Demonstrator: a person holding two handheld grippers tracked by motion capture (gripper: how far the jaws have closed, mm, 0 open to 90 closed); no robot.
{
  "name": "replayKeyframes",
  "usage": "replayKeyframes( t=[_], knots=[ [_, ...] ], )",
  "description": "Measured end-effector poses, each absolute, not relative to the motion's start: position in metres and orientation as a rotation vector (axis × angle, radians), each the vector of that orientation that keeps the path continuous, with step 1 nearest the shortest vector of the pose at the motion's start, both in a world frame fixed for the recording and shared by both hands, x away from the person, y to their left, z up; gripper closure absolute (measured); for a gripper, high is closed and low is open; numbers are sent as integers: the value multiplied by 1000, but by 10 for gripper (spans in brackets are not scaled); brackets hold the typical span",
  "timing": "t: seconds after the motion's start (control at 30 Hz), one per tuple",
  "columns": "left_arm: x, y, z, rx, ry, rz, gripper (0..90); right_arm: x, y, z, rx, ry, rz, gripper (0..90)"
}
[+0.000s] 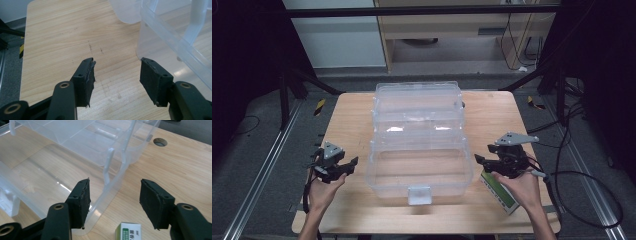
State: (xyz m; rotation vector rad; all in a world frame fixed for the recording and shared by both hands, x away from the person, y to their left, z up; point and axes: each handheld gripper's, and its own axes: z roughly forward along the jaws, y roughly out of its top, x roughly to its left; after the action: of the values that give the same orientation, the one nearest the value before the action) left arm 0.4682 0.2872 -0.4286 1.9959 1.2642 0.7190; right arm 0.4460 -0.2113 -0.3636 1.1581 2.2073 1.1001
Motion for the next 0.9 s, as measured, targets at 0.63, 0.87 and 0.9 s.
replayKeyframes(
  t=[0.63, 0.87, 0.9],
  knots=[
    [469, 286, -431, 2022, 1260, 719, 398, 446, -235, -339, 1181, 2270, 967, 327],
    [470, 286, -431, 2031, 1262, 716, 394, 445, -237, -338, 1198, 2371, 861, 338],
    [470, 286, -431, 2031, 1262, 716, 394, 444, -237, -338, 1191, 2372, 851, 345]
  ],
)
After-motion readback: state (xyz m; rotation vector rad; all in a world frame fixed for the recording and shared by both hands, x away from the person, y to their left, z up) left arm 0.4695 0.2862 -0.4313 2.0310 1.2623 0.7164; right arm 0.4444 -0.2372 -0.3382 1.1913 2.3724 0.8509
